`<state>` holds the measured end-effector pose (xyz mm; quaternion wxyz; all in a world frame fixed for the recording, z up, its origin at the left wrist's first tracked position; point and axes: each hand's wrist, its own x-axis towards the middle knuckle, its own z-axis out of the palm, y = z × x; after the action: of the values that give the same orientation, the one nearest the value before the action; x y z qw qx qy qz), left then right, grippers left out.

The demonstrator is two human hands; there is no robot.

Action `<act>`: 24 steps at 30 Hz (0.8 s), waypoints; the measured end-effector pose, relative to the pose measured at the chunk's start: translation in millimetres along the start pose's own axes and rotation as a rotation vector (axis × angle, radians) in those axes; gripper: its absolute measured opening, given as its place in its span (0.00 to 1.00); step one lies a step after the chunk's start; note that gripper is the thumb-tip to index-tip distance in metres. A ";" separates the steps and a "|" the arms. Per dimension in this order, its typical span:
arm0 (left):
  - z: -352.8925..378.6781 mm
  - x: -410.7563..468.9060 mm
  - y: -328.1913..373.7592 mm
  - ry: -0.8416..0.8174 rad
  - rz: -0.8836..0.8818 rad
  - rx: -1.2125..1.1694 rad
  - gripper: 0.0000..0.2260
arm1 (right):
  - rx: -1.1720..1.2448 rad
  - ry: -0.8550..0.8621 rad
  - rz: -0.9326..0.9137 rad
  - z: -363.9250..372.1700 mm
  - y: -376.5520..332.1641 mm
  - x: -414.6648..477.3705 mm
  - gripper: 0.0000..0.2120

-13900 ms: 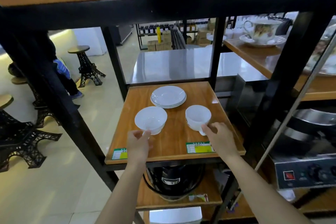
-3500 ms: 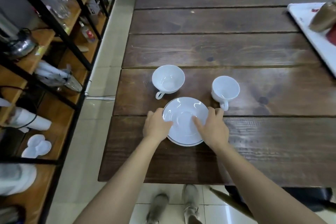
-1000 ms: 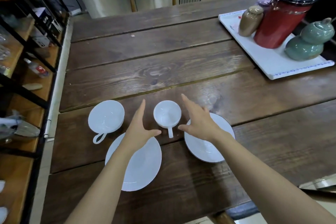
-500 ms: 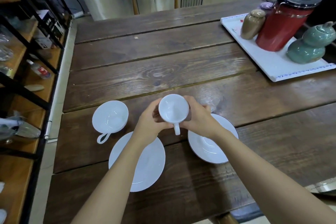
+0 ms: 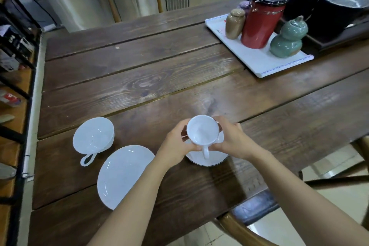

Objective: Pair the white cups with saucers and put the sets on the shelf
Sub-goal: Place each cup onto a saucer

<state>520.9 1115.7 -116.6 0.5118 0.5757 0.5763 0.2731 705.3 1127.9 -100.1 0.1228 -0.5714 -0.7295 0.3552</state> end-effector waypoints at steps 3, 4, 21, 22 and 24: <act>8.4 0.1 -2.6 -0.015 -0.015 -0.003 0.33 | 0.000 0.002 0.016 4.9 11.8 -2.7 0.34; 10.8 -0.2 -3.3 -0.018 -0.019 -0.003 0.33 | -0.012 0.001 0.023 7.5 15.8 -2.6 0.34; -22.4 -19.1 -0.6 0.060 -0.048 0.131 0.40 | -0.182 -0.155 0.025 -49.0 -19.3 -2.8 0.42; -32.3 -25.1 0.0 0.104 -0.046 0.124 0.40 | -0.181 -0.160 -0.003 -51.3 -28.3 1.1 0.42; -53.9 -37.7 -1.2 0.188 -0.051 0.118 0.39 | -0.174 -0.177 -0.072 -47.6 -50.2 12.3 0.43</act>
<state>464.6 1094.7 -89.7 0.4276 0.5619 0.6512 0.2782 691.8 1152.4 -35.7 0.0208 -0.5198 -0.7857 0.3348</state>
